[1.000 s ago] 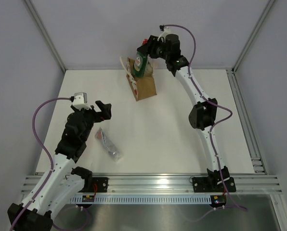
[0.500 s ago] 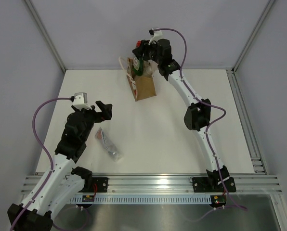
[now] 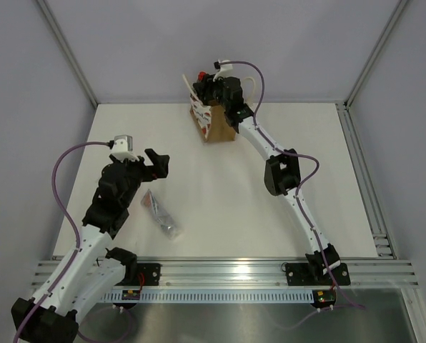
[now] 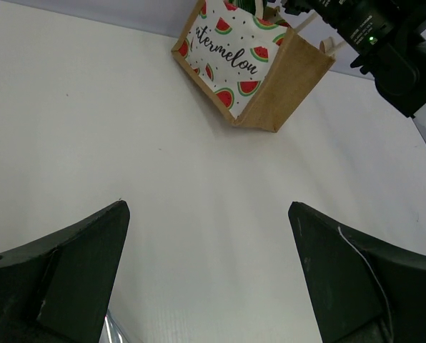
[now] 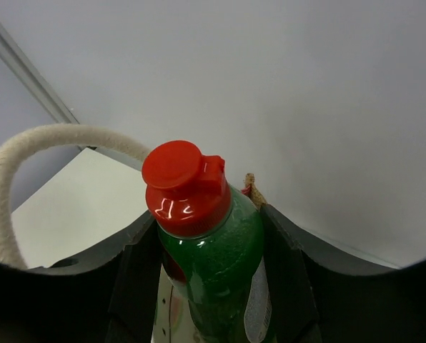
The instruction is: Place the personal care products into the canvas bag
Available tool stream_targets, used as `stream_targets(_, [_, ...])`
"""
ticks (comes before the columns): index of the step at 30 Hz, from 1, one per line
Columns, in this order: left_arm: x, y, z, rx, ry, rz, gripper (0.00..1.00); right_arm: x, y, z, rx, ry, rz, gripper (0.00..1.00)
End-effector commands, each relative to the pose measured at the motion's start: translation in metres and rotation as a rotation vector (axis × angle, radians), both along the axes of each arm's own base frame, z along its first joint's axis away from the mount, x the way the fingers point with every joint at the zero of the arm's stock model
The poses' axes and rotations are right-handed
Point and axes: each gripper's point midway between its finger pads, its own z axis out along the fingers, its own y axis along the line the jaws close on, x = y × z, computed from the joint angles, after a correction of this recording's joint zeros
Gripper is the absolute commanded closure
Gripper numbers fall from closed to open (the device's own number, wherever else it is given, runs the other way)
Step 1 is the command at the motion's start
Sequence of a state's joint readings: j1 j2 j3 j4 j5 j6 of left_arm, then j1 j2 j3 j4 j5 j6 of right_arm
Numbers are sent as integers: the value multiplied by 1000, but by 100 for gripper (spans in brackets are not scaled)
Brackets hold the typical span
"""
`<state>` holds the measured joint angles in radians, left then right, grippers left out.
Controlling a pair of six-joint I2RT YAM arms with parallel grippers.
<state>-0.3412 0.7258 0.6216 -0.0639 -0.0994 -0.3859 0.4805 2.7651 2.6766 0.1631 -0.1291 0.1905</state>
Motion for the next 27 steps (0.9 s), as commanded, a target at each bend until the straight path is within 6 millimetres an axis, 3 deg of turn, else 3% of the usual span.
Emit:
stream_targets(1, [3,-4,28,-26,-52,-18,1,-8,2,83,139,-195,-37,100])
stream_targets(8, [8,-7,26,-21,-50,-26,1,-21,25,54,126,-105,84,100])
stream_targets(15, [8,-9,24,-21,-53,-36,1,-30,38,0,-33,-37,131,100])
stream_targets(17, [7,-9,24,-26,-54,-38,1,-39,47,-5,-51,-30,185,94])
stream_targets(18, [6,-9,24,-27,-53,-38,1,-43,50,-16,-69,-3,197,73])
stream_targets(19, [6,-9,24,-27,-53,-38,1,-44,49,-8,-65,-13,197,72])
stream_targets(20, [5,-9,25,-30,-56,-39,1,-47,51,-11,-77,-8,206,60])
stream_targets(21, [4,-8,25,-32,-57,-38,1,-50,52,-1,-77,-19,208,39])
stream_targets(23, [2,-7,28,-40,-67,-34,1,-56,54,8,-91,-27,220,23])
stream_targets(24, [1,-7,27,-43,-68,-34,1,-59,53,22,-90,-44,225,18])
stream_targets(25, [0,-7,29,-49,-74,-37,1,-62,53,31,-96,-55,236,7])
stream_targets(27, [-1,-7,28,-53,-72,-36,1,-71,51,56,-98,-74,250,0])
